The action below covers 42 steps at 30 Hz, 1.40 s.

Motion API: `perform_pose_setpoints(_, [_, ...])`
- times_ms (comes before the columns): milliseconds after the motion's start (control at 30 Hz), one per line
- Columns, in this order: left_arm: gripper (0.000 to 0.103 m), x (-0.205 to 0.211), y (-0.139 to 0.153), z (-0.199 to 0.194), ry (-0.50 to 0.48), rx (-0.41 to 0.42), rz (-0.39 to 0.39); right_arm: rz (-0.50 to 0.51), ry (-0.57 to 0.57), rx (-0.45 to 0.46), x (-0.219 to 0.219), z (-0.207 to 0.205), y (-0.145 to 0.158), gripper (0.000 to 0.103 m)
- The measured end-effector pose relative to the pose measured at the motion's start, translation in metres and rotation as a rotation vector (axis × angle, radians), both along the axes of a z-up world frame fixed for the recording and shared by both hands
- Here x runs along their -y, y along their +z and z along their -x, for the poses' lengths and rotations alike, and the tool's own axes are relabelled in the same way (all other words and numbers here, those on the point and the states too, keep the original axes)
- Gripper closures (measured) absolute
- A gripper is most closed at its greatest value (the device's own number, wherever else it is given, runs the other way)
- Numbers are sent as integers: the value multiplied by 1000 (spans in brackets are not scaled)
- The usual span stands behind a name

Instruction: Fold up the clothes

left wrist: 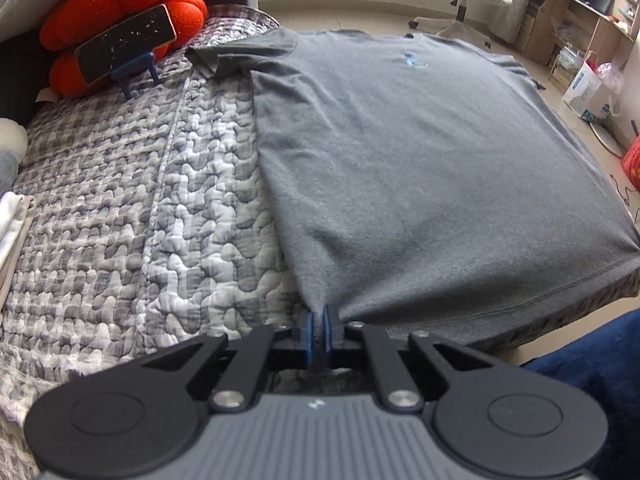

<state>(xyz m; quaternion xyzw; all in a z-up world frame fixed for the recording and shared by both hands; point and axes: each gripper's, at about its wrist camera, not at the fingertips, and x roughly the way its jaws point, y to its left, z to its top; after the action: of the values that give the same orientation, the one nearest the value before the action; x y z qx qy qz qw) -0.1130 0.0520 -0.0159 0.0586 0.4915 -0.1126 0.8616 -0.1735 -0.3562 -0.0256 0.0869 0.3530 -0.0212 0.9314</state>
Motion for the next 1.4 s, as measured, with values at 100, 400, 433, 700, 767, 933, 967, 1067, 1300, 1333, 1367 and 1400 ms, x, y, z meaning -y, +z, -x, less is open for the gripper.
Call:
perform_pose_setpoints(100, [88, -5, -2, -4, 14, -21, 27, 15, 18, 3, -2, -1, -4, 91])
perform_pose_setpoints(400, [75, -24, 20, -22, 104, 60, 56, -56, 2, 45, 11, -11, 9, 85])
perform_pose_setpoints(433, [75, -26, 23, -26, 113, 68, 57, -62, 0, 48, 13, -14, 10, 79])
perform_pose_setpoints(700, [71, -36, 49, -68, 205, 125, 108, -133, 30, 113, 20, -44, 43, 68])
perform_pose_setpoints(767, [69, -37, 57, -83, 230, 143, 123, -116, 43, 134, 19, -57, 55, 67])
perform_pose_setpoints(933, [66, -41, 70, -125, 302, 175, 172, -93, 52, 156, 20, -99, 77, 62])
perform_pose_setpoints(967, [66, -43, 71, -135, 326, 177, 189, -89, 52, 154, 21, -108, 80, 62])
perform_pose_setpoints(1067, [66, -48, 70, -166, 377, 173, 229, -84, 70, 149, 20, -135, 87, 62])
perform_pose_setpoints(1300, [67, -42, 49, -233, 447, 211, 258, -58, 126, 123, 10, -205, 103, 62])
perform_pose_setpoints(1333, [67, -42, 44, -242, 453, 219, 266, -66, 130, 118, 9, -219, 105, 62])
perform_pose_setpoints(1367, [68, -42, 38, -252, 458, 227, 270, -73, 134, 112, 8, -232, 106, 62])
perform_pose_setpoints(1400, [68, -41, 34, -259, 455, 236, 274, -80, 139, 107, 8, -245, 108, 62])
